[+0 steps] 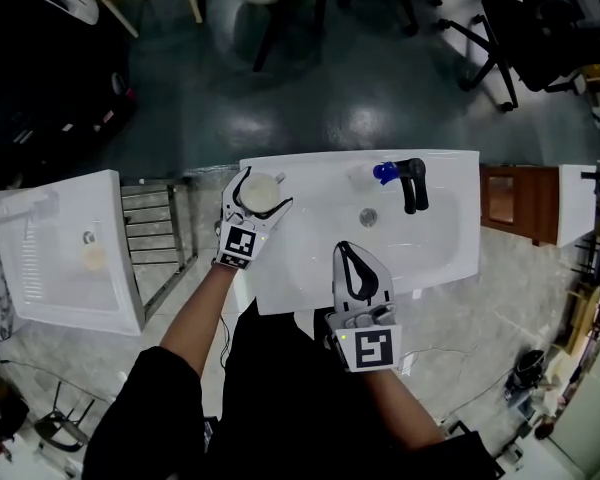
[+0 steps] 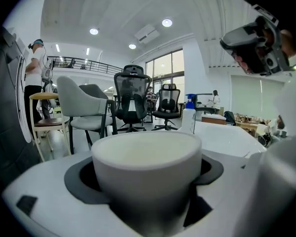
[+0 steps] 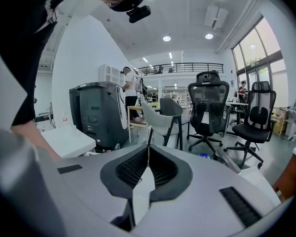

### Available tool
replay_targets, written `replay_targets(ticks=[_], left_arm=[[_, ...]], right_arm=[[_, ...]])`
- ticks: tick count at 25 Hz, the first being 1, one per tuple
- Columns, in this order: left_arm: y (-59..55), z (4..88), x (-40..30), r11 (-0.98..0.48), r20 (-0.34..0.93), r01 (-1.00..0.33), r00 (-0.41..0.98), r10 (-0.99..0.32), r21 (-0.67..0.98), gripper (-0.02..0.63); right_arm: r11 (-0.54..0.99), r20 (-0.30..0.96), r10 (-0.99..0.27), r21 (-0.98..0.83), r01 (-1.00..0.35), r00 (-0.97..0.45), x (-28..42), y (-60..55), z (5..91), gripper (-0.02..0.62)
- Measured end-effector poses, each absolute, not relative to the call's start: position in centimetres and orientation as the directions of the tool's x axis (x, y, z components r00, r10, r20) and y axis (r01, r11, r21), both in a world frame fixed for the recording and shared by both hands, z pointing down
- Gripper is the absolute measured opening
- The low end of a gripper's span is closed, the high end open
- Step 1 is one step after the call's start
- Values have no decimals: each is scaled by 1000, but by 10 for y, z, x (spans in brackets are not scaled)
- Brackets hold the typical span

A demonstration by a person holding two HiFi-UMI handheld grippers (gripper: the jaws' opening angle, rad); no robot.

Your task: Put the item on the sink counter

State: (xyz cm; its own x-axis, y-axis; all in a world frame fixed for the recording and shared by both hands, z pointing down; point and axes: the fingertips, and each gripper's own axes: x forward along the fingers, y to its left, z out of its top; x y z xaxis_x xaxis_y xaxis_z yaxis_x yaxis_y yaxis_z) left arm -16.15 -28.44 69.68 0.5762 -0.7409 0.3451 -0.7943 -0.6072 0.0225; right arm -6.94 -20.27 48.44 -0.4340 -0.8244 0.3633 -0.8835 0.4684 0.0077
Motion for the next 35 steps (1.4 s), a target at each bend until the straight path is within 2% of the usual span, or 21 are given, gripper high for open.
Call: replay_targets(ticks=[6,16,22,33,35], left_arm=[[-280,698,-161,-581,387,-811,558,-734,68,459],[-312,701,-136,-665,395,-747,609,-688,-6,459],[-312,703,-140,-641,410,-767,595,-691,33,460],[-293,722,-145,-654,494,-756,565,-661,-9,459],[-291,723,-144,-656,503,-755,561,-657,-15,459]], right_arm=[[477,368,-817,-2,-879,-444,-71,-195,485,32],[429,375,-837,0,-903,-398,-48,-199,487,32],[418,380,-837,-23,-908,-395,-41,-192,492,32],[416,375,-837,-39,-909,-399,-35,-195,493,32],[416,409,-821,-47,-908,-398,-34,-193,497,32]])
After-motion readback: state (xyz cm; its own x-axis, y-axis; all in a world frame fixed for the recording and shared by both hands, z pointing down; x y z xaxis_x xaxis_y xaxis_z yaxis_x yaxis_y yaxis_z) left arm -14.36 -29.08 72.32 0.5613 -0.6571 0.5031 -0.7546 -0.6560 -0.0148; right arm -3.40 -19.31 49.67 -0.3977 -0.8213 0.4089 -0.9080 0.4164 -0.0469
